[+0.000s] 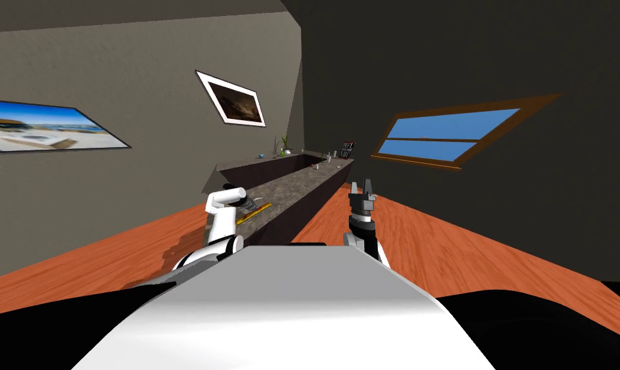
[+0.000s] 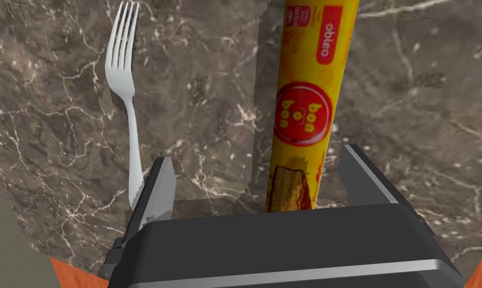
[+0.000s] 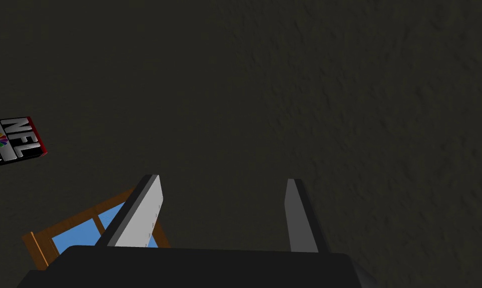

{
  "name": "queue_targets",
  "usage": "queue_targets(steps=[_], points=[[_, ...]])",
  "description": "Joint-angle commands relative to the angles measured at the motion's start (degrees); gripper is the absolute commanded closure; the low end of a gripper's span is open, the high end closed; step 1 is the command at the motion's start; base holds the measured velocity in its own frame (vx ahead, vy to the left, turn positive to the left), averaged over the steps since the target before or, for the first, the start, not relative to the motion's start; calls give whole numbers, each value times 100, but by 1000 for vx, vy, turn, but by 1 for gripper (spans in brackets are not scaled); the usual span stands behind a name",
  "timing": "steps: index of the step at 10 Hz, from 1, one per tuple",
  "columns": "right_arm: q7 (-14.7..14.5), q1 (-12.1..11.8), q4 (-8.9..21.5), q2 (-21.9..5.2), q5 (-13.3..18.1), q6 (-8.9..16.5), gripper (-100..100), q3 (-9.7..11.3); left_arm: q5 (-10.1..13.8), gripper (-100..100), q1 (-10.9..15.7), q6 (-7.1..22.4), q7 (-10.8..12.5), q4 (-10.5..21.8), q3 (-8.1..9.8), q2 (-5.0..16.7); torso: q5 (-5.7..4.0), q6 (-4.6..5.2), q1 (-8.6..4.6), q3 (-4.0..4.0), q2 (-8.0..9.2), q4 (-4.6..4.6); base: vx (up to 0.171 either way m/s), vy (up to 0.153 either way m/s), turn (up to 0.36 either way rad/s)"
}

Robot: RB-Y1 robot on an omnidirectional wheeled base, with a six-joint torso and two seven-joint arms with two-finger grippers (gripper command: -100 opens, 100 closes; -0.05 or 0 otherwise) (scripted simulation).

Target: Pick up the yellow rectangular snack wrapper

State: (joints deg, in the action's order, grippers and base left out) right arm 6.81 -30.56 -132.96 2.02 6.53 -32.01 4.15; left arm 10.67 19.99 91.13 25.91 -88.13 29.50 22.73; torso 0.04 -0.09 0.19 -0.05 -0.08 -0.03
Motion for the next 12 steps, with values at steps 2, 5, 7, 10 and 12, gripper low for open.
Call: queue_targets(steps=[2,5,7,10,12], points=[[0,0,0,0,0,0,0,0,-69,-100,53,402,10,156,40,20,-1,-1,-7,3,6,1,16,20,-47],[0,0,0,0,0,0,0,0,-128,-100,84,808,10,294,67,29,-1,1,-1,1,1,0,29,38,-62],[0,0,0,0,0,0,0,0,-183,-100,109,1074,8,416,90,36,0,1,1,1,1,0,26,41,-62],[0,0,0,0,0,0,0,0,-275,-100,140,1510,-1,606,123,42,-1,-1,-3,3,5,1,24,37,-51],[0,0,0,0,0,0,0,0,-332,-100,155,1803,-9,713,141,43,0,0,1,0,0,0,14,33,-62]])
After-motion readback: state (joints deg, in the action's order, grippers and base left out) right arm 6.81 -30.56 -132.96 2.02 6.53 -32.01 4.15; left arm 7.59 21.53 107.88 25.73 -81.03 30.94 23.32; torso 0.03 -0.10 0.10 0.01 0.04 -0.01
